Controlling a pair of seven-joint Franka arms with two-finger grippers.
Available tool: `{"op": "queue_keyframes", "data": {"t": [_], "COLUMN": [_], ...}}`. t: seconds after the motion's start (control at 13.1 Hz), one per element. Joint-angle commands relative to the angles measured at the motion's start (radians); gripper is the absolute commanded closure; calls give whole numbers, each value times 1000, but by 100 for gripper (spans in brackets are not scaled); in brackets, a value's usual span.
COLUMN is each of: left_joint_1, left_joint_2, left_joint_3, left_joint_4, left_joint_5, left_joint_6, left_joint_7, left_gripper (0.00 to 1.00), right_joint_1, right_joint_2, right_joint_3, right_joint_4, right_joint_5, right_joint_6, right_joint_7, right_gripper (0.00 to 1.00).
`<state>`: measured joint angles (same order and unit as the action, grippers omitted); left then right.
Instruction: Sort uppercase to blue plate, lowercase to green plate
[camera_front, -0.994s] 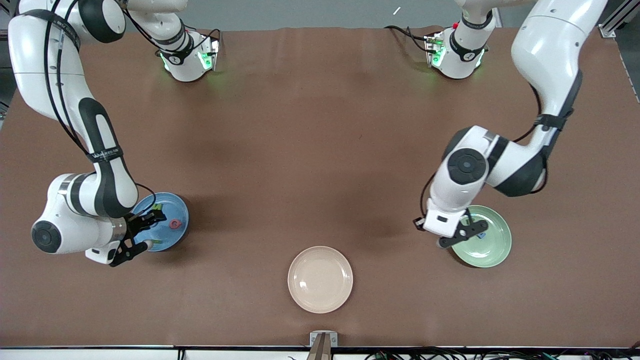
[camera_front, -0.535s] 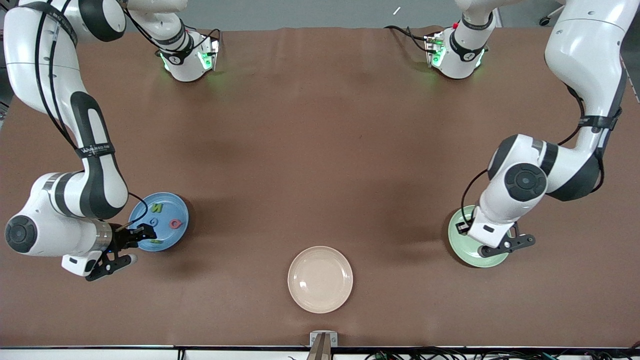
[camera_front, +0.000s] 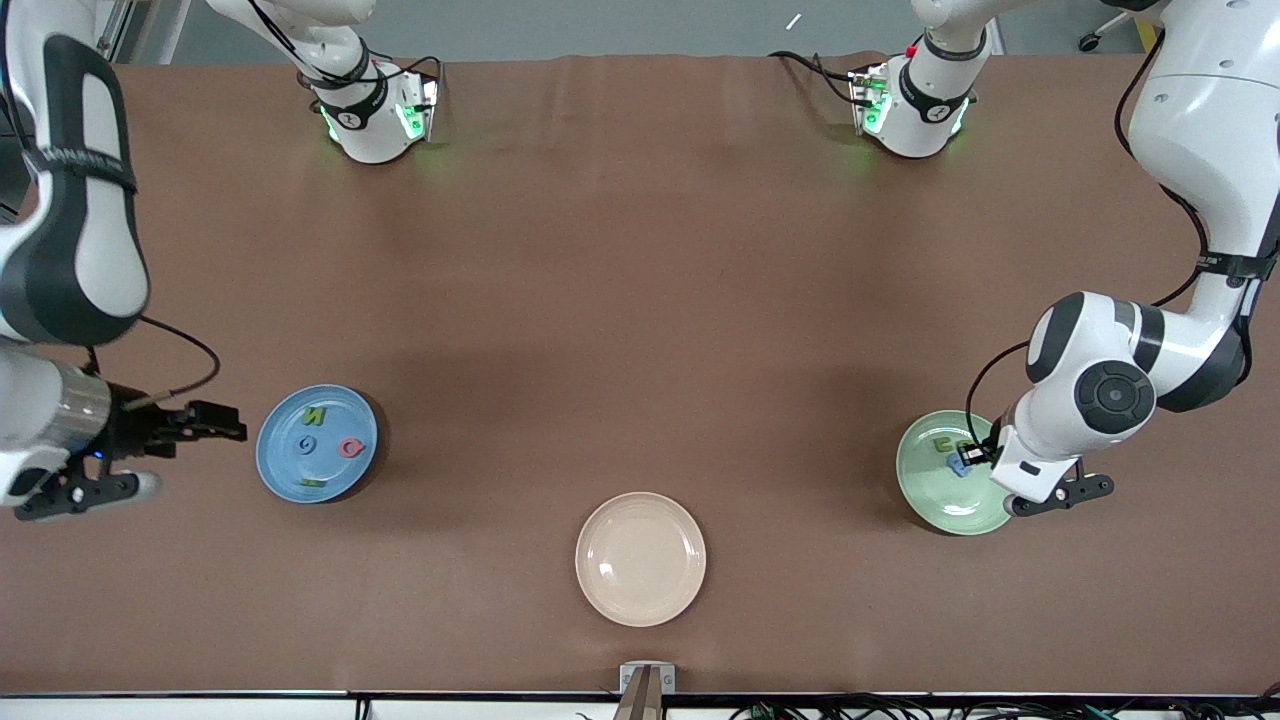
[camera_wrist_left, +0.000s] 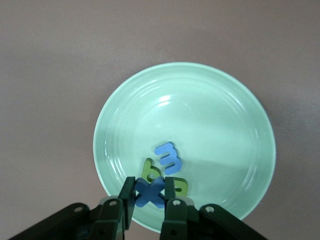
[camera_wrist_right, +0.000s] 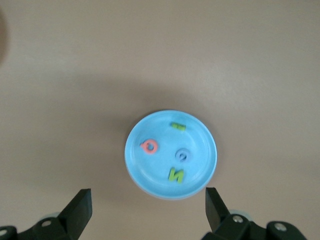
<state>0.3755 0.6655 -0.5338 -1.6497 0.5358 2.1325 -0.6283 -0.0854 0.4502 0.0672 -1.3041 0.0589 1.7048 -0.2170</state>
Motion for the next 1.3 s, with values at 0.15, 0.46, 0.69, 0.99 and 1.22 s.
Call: {"op": "queue_keyframes", "data": {"t": [0.15, 0.46, 0.69, 0.99, 1.22], "left_joint_1": [37, 43, 43, 45, 42], "left_joint_2": [52, 43, -38, -168, -182], "left_joint_3": [-3, -6, -40, -136, -201], "left_joint_4": [1, 1, 1, 21, 120], "left_joint_5": [44, 36, 29, -22, -52], "left_joint_6": [72, 70, 20, -133, -230], "left_joint_7": [9, 7, 35, 86, 163], "left_gripper": [90, 0, 0, 0, 0], "right_joint_1": [-13, 16, -1, -11, -5], "right_joint_2": [-157, -281, -410, -452, -443], "right_joint_3": [0, 8, 5, 2, 3], "right_joint_4": [-46, -99, -291, -342, -258], "right_joint_5": [-39, -108, -67, -28, -56], "right_joint_6": [-48, -74, 18, 6, -8], "right_joint_7": [166, 275, 274, 208, 154], "right_gripper": [0, 0, 0, 0, 0]}}
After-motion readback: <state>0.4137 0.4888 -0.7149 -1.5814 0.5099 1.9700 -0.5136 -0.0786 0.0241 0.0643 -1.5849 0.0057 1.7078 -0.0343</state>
